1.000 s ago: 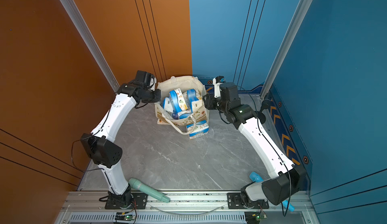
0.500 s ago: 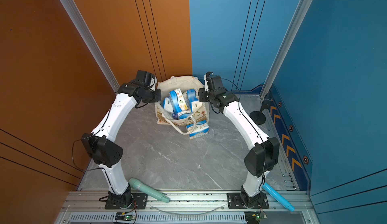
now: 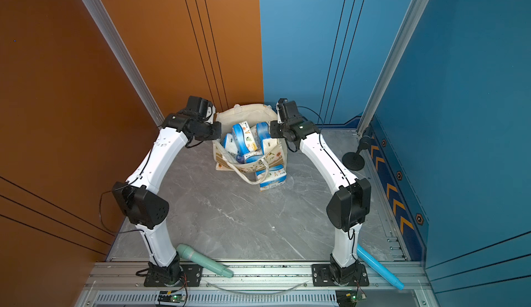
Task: Put tissues into the canvas bag
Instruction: Adjust the canvas bag at the center of the board.
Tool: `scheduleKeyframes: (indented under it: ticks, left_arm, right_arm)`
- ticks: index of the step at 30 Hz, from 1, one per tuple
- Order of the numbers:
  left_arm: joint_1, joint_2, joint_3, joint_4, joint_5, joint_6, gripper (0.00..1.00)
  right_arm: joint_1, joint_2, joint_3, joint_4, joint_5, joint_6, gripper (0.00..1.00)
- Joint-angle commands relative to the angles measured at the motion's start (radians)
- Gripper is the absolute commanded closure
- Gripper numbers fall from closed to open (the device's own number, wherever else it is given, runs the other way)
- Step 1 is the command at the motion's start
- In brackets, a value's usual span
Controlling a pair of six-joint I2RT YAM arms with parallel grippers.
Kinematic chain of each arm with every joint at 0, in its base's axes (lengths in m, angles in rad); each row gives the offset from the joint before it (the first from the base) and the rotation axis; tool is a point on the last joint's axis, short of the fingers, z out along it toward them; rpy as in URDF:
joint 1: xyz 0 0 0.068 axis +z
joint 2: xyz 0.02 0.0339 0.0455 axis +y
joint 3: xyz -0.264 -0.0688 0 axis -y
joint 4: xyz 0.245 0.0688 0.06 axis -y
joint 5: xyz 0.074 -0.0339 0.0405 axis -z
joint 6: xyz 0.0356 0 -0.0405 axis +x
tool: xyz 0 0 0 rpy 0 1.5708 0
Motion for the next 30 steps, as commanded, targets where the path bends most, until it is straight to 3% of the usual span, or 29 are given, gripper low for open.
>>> scheduleKeyframes:
  ticks: [1,4,6,9,14,18,21,24,26,29,30]
  left_arm:
    - [0.002,-0.009,0.045,0.012,0.012,0.016,1.0]
    - [0.004,-0.013,0.044,0.014,0.018,0.022,1.0]
    - [0.011,-0.022,0.031,0.038,0.028,0.008,1.0]
    - [0.026,-0.059,-0.066,0.196,0.036,-0.032,1.0]
    - [0.017,-0.099,-0.021,0.207,-0.041,-0.038,1.0]
    - [0.029,-0.178,-0.022,0.235,-0.149,-0.001,1.0]
    - [0.08,-0.118,0.116,0.091,-0.049,-0.025,1.0]
    - [0.075,-0.098,0.116,0.083,-0.108,0.009,1.0]
    - [0.087,-0.025,0.271,-0.079,0.0,-0.009,1.0]
    - [0.006,-0.075,0.224,-0.042,-0.087,0.038,1.0]
    - [0.013,-0.074,0.232,-0.055,-0.033,0.021,1.0]
  right_arm:
    - [-0.004,0.011,0.045,-0.067,0.024,0.003,0.74]
    - [-0.006,0.006,0.043,-0.07,0.052,-0.006,0.94]
    - [-0.009,-0.003,0.042,-0.049,0.054,-0.016,1.0]
    - [-0.032,-0.006,0.096,-0.011,0.0,-0.024,1.0]
    - [-0.068,0.043,0.368,-0.071,-0.119,-0.03,1.0]
    - [-0.081,-0.002,0.405,-0.045,-0.119,-0.039,1.0]
    - [-0.125,0.041,0.463,-0.07,-0.171,0.006,1.0]
    - [-0.122,0.052,0.449,-0.086,-0.178,0.008,1.0]
    - [-0.119,0.077,0.469,-0.108,-0.211,0.02,1.0]
    - [-0.079,0.066,0.452,-0.115,-0.153,-0.029,1.0]
    - [-0.075,0.08,0.467,-0.117,-0.128,-0.04,1.0]
